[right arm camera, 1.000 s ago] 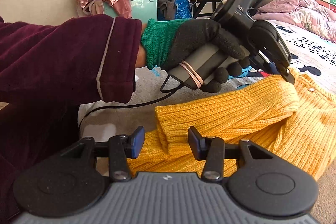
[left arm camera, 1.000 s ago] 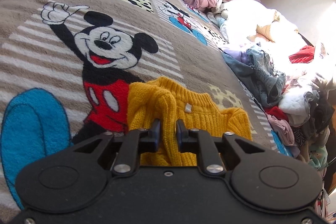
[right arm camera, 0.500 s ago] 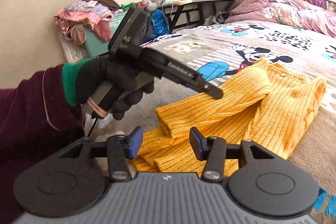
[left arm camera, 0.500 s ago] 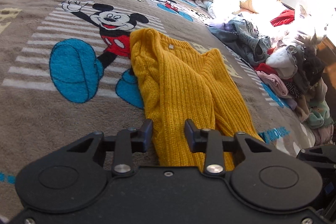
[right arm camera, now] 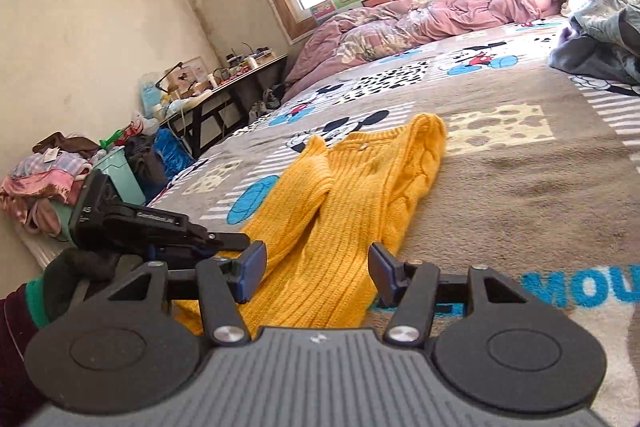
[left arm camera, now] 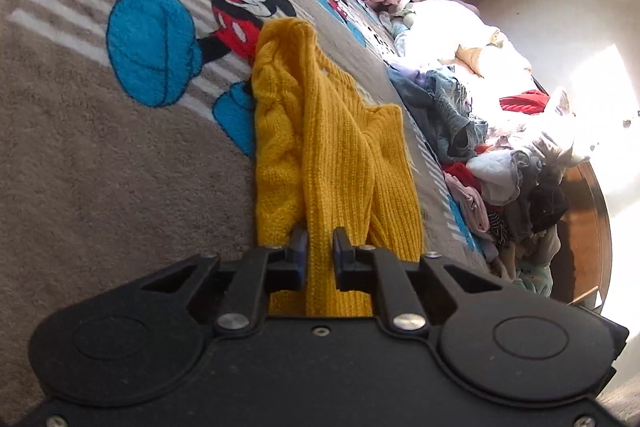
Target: Fold clothes
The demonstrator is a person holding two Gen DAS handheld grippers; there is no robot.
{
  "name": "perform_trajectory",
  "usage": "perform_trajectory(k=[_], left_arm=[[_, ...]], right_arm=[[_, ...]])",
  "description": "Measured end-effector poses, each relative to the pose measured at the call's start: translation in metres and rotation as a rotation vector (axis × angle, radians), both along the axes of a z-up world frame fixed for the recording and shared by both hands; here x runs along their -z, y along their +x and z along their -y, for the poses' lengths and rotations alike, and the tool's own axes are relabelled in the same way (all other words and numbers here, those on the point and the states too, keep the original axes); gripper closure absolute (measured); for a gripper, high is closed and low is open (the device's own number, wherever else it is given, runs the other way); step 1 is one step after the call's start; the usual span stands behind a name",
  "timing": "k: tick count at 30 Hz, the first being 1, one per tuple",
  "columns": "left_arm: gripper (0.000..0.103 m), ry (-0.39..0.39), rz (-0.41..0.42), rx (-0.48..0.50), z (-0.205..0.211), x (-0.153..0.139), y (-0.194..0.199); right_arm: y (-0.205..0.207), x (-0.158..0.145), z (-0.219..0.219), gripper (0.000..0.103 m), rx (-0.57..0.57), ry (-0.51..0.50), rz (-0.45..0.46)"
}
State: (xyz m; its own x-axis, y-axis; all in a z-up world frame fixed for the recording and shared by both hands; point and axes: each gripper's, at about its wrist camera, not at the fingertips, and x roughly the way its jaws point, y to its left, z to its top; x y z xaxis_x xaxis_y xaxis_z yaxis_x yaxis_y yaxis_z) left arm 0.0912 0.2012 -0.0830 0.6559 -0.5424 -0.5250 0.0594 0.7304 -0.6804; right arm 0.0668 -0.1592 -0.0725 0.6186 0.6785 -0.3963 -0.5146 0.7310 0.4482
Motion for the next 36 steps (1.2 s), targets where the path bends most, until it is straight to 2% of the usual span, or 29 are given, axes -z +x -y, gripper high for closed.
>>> perform_trajectory(k=[1, 3, 5, 6, 9, 11, 12, 15, 18, 23, 25, 27, 29, 31, 33, 34, 35, 36], left_arm=[[0.066, 0.028, 0.018, 0.007, 0.002, -0.003, -0.002], [0.067, 0.075, 0.043, 0.024, 0.007, -0.006, -0.004], [0.068, 0.182, 0.045, 0.053, 0.018, -0.001, -0.004], [0.068, 0.219, 0.046, 0.070, 0.022, 0.001, -0.004], [0.068, 0.232, 0.080, 0.111, 0.019, -0.012, -0.007], [0.068, 0.268, 0.118, 0.088, 0.014, -0.024, -0.007], [0.068, 0.255, 0.123, 0.067, 0.009, -0.027, -0.002], [0.068, 0.207, 0.120, 0.008, -0.003, -0.036, 0.022], [0.068, 0.207, 0.114, -0.040, -0.004, -0.041, 0.064], [0.076, 0.277, 0.057, -0.066, 0.004, -0.027, 0.128], [0.076, 0.334, -0.012, -0.053, 0.011, -0.005, 0.142], [0.076, 0.347, -0.009, -0.061, 0.013, 0.003, 0.138], [0.076, 0.356, 0.011, -0.085, 0.014, -0.014, 0.129], [0.076, 0.373, 0.066, -0.060, 0.029, -0.038, 0.126], [0.072, 0.385, 0.119, 0.002, 0.051, -0.059, 0.129], [0.058, 0.384, 0.137, 0.059, 0.068, -0.066, 0.136], [0.049, 0.398, 0.147, 0.107, 0.085, -0.069, 0.143], [0.049, 0.427, 0.148, 0.147, 0.101, -0.068, 0.152]], right_arm=[[0.001, 0.005, 0.000, 0.046, 0.009, -0.003, -0.003], [0.004, 0.011, -0.004, 0.046, 0.020, -0.015, 0.003], [0.006, 0.011, -0.008, 0.048, 0.022, -0.022, 0.022], [0.007, 0.009, -0.010, 0.055, 0.020, -0.025, 0.036], [0.011, 0.005, -0.019, 0.057, 0.006, -0.060, 0.088], [0.015, 0.006, -0.024, 0.057, -0.015, -0.084, 0.102], [0.018, 0.009, -0.027, 0.057, -0.026, -0.093, 0.102], [0.021, 0.020, -0.032, 0.057, -0.051, -0.107, 0.085], [0.022, 0.027, -0.036, 0.057, -0.077, -0.112, 0.080], [0.020, 0.034, -0.034, 0.057, -0.097, -0.086, 0.077], [0.021, 0.034, -0.034, 0.057, -0.106, -0.092, 0.075], [0.021, 0.033, -0.035, 0.057, -0.116, -0.098, 0.073], [0.021, 0.034, -0.032, 0.057, -0.117, -0.086, 0.066], [0.022, 0.035, -0.029, 0.057, -0.116, -0.069, 0.058], [0.022, 0.036, -0.028, 0.057, -0.118, -0.064, 0.057], [0.021, 0.036, -0.028, 0.057, -0.118, -0.064, 0.058], [0.021, 0.036, -0.028, 0.057, -0.117, -0.065, 0.060], [0.019, 0.036, -0.028, 0.057, -0.115, -0.066, 0.063]])
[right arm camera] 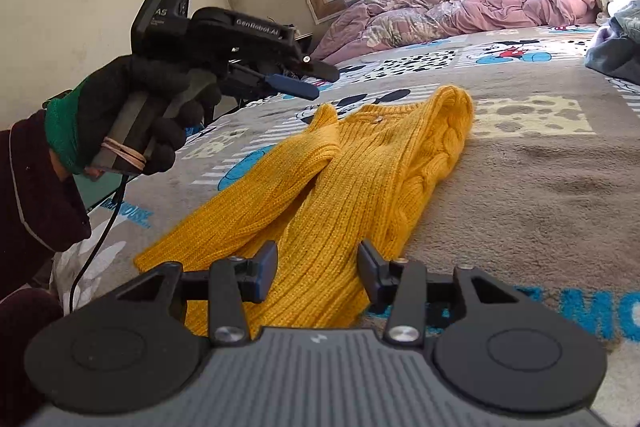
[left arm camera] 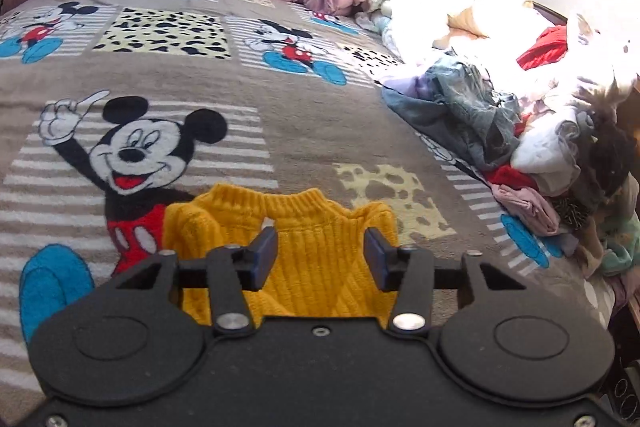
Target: Fold clothes
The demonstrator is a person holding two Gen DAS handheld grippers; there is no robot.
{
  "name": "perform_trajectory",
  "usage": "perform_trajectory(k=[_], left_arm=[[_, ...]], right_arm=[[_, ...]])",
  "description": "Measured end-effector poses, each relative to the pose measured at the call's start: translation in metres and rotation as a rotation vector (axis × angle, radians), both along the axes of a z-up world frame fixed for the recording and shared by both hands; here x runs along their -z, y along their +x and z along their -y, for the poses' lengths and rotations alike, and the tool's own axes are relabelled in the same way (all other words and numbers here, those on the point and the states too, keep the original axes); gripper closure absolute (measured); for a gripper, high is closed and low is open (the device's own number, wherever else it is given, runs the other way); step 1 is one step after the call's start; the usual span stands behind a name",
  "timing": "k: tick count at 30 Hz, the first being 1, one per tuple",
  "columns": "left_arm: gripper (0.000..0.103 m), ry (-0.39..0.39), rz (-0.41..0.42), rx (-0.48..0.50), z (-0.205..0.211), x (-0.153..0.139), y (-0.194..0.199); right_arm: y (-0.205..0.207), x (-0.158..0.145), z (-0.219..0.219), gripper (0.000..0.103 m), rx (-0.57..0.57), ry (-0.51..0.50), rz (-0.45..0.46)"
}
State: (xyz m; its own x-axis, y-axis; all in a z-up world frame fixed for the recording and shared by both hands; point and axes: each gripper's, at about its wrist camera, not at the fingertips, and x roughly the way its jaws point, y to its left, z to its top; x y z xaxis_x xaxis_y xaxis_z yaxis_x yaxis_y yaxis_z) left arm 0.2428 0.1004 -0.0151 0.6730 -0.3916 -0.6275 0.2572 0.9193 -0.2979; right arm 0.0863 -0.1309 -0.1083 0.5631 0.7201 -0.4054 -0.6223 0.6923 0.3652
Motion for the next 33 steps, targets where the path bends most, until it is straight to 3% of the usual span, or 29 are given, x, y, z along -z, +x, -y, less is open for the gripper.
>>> perform_trajectory(k=[4, 6, 7, 10, 12, 16, 24, 30, 33], left_arm=[[0.051, 0.083, -0.066, 0.067, 0.039, 0.029, 0.040], [0.077, 0.040, -0.140, 0.055, 0.038, 0.046, 0.053], [0.084, 0.013, -0.179, 0.047, 0.038, 0.055, 0.058], [0.088, -0.019, -0.188, -0.019, 0.029, 0.049, 0.055], [0.089, -0.031, -0.177, -0.073, 0.023, 0.040, 0.051], [0.089, 0.003, -0.221, -0.130, 0.022, 0.062, 0.055], [0.079, 0.022, -0.226, -0.113, 0.024, 0.057, 0.056], [0.075, 0.117, -0.134, -0.075, 0.035, 0.029, 0.039], [0.075, 0.152, -0.034, -0.071, 0.043, 0.006, 0.033]], right_arm=[[-0.005, -0.002, 0.000, 0.057, 0.004, 0.000, 0.013], [-0.006, -0.003, 0.001, 0.057, 0.003, 0.003, 0.017], [-0.007, -0.003, 0.002, 0.057, 0.002, 0.006, 0.017], [-0.008, -0.004, 0.004, 0.057, -0.013, 0.009, 0.017], [-0.007, -0.004, 0.004, 0.057, -0.024, 0.012, 0.014], [-0.006, -0.002, 0.005, 0.057, -0.029, 0.017, 0.004], [-0.005, 0.001, 0.001, 0.057, -0.025, -0.009, 0.005], [-0.005, 0.002, 0.004, 0.057, -0.020, 0.007, 0.003], [-0.007, 0.002, 0.004, 0.057, -0.018, 0.009, 0.005]])
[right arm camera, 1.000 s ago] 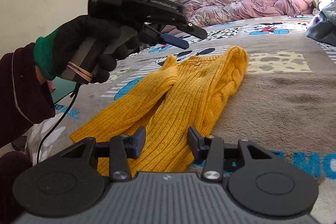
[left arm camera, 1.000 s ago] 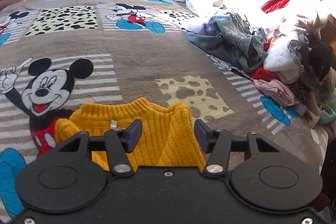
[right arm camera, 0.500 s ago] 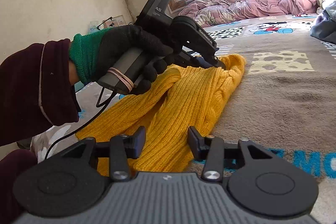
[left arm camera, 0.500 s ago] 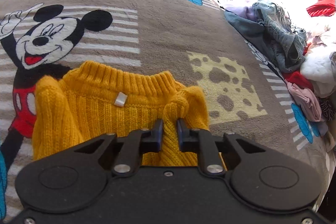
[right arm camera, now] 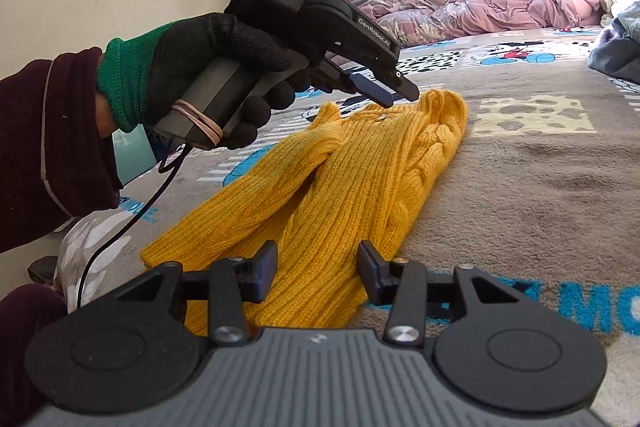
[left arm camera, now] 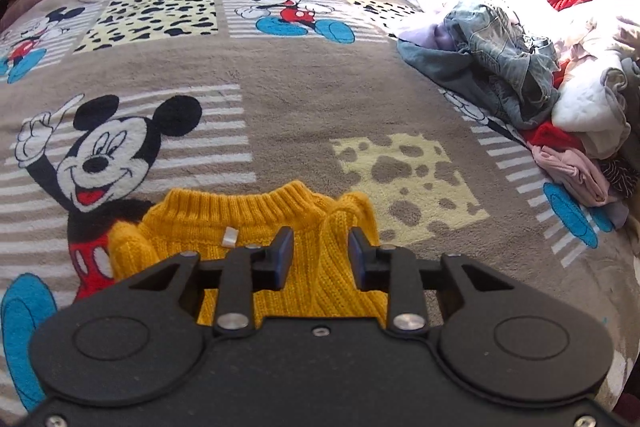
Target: Fold clothes
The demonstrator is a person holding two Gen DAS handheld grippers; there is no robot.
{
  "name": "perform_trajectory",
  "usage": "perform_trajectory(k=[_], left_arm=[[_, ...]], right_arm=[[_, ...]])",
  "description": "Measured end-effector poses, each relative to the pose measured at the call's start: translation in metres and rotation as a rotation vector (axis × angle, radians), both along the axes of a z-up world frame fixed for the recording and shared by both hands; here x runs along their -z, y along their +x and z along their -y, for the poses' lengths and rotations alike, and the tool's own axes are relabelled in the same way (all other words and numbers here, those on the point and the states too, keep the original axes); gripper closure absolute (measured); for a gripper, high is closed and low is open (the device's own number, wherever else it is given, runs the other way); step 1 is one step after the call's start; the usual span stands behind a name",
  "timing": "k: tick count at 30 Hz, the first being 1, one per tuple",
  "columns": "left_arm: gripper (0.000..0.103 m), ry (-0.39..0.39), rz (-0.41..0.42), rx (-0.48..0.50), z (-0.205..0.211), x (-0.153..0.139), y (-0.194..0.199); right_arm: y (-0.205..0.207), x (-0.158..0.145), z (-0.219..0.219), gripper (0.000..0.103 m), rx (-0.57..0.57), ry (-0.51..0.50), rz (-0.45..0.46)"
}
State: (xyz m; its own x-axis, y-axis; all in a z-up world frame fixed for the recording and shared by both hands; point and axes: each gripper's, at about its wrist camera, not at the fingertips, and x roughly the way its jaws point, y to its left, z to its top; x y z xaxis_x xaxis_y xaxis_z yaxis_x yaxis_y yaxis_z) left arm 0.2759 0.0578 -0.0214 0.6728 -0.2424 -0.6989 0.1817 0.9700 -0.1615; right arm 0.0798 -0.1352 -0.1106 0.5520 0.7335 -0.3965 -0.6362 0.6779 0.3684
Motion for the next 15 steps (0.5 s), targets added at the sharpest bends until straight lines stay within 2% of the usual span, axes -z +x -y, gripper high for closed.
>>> perform_trajectory(k=[2, 4, 7, 9, 13, 15], left_arm=[[0.076, -0.005, 0.024, 0.029, 0.008, -0.007, 0.002], [0.080, 0.004, 0.012, 0.070, 0.022, -0.004, 0.009], [0.082, 0.089, -0.093, 0.054, 0.035, 0.030, 0.028], [0.083, 0.137, -0.104, 0.033, 0.034, 0.053, 0.031], [0.083, 0.074, -0.122, 0.012, 0.022, 0.055, 0.033], [0.082, 0.018, -0.125, 0.021, 0.013, 0.044, 0.032]], right_arm=[[0.000, 0.000, 0.000, 0.057, 0.001, 0.004, -0.001], [0.001, 0.001, 0.001, 0.057, 0.001, 0.008, -0.003], [0.001, 0.001, 0.001, 0.057, 0.000, 0.010, -0.005], [0.002, 0.001, 0.002, 0.057, -0.001, 0.012, -0.008], [0.004, 0.002, 0.001, 0.057, -0.001, 0.008, -0.013], [0.004, 0.002, 0.000, 0.057, -0.002, 0.002, -0.011]])
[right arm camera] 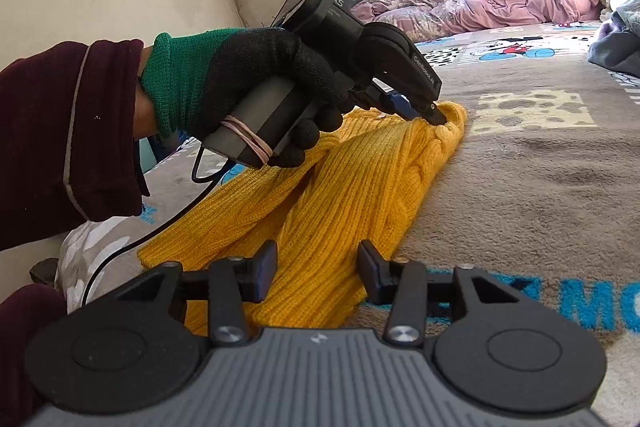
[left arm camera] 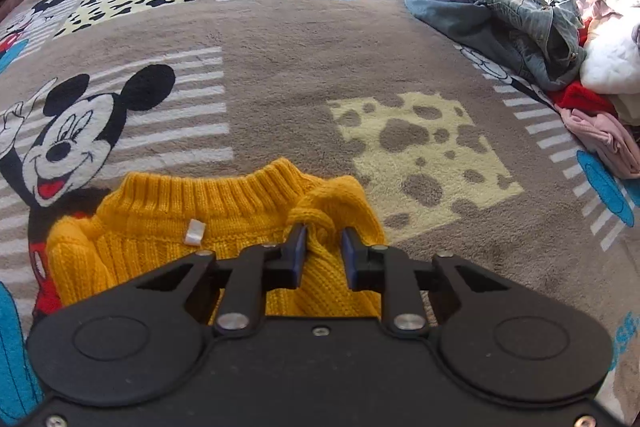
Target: Fold clothes
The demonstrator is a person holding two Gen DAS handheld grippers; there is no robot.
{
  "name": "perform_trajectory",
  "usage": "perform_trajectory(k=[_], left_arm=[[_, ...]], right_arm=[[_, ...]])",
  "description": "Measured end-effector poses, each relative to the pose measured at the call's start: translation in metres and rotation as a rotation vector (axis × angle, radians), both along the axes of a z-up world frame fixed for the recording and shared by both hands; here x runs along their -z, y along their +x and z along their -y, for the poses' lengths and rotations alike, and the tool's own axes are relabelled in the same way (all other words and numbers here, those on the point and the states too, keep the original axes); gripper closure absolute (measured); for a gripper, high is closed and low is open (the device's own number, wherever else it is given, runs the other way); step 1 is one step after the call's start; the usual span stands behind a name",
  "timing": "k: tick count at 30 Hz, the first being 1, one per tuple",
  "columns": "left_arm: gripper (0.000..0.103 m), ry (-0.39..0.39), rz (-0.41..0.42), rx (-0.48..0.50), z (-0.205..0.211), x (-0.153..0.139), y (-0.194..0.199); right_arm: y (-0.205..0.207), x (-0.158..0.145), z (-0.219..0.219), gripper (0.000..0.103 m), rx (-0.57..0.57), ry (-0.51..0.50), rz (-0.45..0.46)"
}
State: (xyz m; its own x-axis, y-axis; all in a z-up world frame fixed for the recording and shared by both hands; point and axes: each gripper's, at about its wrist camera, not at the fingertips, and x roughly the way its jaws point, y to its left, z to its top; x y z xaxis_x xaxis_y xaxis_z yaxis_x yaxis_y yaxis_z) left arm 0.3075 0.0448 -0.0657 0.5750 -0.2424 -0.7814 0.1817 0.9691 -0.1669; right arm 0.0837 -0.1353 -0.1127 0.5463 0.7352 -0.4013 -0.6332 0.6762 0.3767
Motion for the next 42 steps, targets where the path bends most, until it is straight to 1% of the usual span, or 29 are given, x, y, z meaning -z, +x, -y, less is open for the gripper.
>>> perform_trajectory(k=[1, 2, 3, 4, 6, 8, 9, 10, 12, 14, 15, 16, 19, 21, 22, 23, 24, 25, 26, 27, 28, 29, 31, 33, 35, 38, 40, 42], left_arm=[[0.079, -0.044, 0.011, -0.004, -0.007, -0.010, -0.004], [0.071, -0.081, 0.031, -0.006, -0.015, -0.020, -0.010], [0.067, -0.119, 0.074, -0.005, -0.027, -0.034, -0.022], [0.058, -0.145, 0.116, -0.016, -0.042, -0.046, -0.033], [0.057, -0.191, 0.156, -0.074, -0.077, -0.060, -0.053], [0.055, -0.245, 0.183, -0.137, -0.113, -0.066, -0.073], [0.053, -0.265, 0.197, -0.169, -0.130, -0.067, -0.083], [0.051, -0.281, 0.207, -0.192, -0.144, -0.064, -0.093], [0.051, -0.305, 0.207, -0.223, -0.165, -0.054, -0.105], [0.053, -0.322, 0.201, -0.240, -0.183, -0.038, -0.108], [0.056, -0.327, 0.193, -0.244, -0.188, -0.032, -0.106], [0.061, -0.341, 0.182, -0.242, -0.191, -0.026, -0.100], [0.062, -0.367, 0.161, -0.213, -0.186, -0.020, -0.079], [0.057, -0.380, 0.121, -0.193, -0.174, -0.018, -0.061], [0.054, -0.353, 0.103, -0.196, -0.169, -0.016, -0.055], [0.055, -0.299, 0.094, -0.196, -0.161, -0.015, -0.050], [0.056, -0.279, 0.081, -0.190, -0.155, -0.011, -0.043], [0.058, -0.276, 0.065, -0.182, -0.149, -0.007, -0.037], [0.075, -0.260, 0.061, -0.176, -0.145, -0.003, -0.033], [0.080, -0.236, 0.064, -0.169, -0.142, -0.001, -0.031], [0.086, -0.250, 0.067, -0.154, -0.141, 0.002, -0.031], [0.088, -0.280, 0.071, -0.134, -0.140, 0.003, -0.032], [0.088, -0.312, 0.068, -0.110, -0.140, 0.008, -0.032], [0.088, -0.339, 0.064, -0.089, -0.141, 0.014, -0.031], [0.088, -0.366, 0.060, -0.068, -0.141, 0.019, -0.030], [0.084, -0.373, 0.036, -0.074, -0.142, 0.035, -0.024], [0.084, -0.388, 0.029, -0.091, -0.144, 0.038, -0.024], [0.083, -0.344, 0.045, -0.081, -0.140, 0.030, -0.027]], right_arm=[[-0.001, -0.001, 0.001, 0.057, 0.002, 0.003, 0.001], [-0.002, -0.002, 0.003, 0.057, 0.004, 0.009, 0.001], [-0.004, -0.003, 0.005, 0.057, 0.010, 0.019, 0.000], [-0.005, -0.004, 0.010, 0.056, 0.017, 0.045, -0.008], [-0.007, -0.009, 0.022, 0.055, 0.030, 0.117, -0.031], [-0.006, -0.008, 0.039, 0.048, 0.060, 0.225, -0.082], [-0.002, -0.006, 0.047, 0.047, 0.088, 0.257, -0.110], [0.002, -0.003, 0.053, 0.047, 0.118, 0.268, -0.134], [0.011, 0.003, 0.065, 0.046, 0.177, 0.289, -0.182], [0.020, 0.010, 0.077, 0.046, 0.237, 0.310, -0.231], [0.025, 0.012, 0.081, 0.046, 0.264, 0.321, -0.252], [0.031, 0.013, 0.083, 0.046, 0.286, 0.336, -0.266], [0.048, 0.008, 0.081, 0.046, 0.317, 0.364, -0.265], [0.060, 0.001, 0.069, 0.046, 0.298, 0.354, -0.248], [0.065, -0.001, 0.063, 0.046, 0.286, 0.349, -0.241], [0.070, -0.002, 0.056, 0.046, 0.272, 0.343, -0.233], [0.074, -0.003, 0.048, 0.046, 0.258, 0.332, -0.223], [0.076, -0.003, 0.041, 0.046, 0.248, 0.316, -0.212], [0.078, 0.000, 0.035, 0.046, 0.241, 0.304, -0.207], [0.078, 0.005, 0.032, 0.046, 0.238, 0.295, -0.211], [0.078, 0.011, 0.030, 0.046, 0.235, 0.287, -0.218], [0.077, 0.016, 0.030, 0.046, 0.232, 0.287, -0.226], [0.075, 0.024, 0.033, 0.046, 0.224, 0.299, -0.239], [0.074, 0.025, 0.038, 0.046, 0.207, 0.327, -0.236], [0.074, 0.027, 0.038, 0.046, 0.206, 0.330, -0.243], [0.072, 0.027, 0.033, 0.046, 0.188, 0.309, -0.233], [0.070, 0.026, 0.029, 0.046, 0.173, 0.284, -0.217], [0.068, 0.025, 0.024, 0.046, 0.165, 0.254, -0.201]])
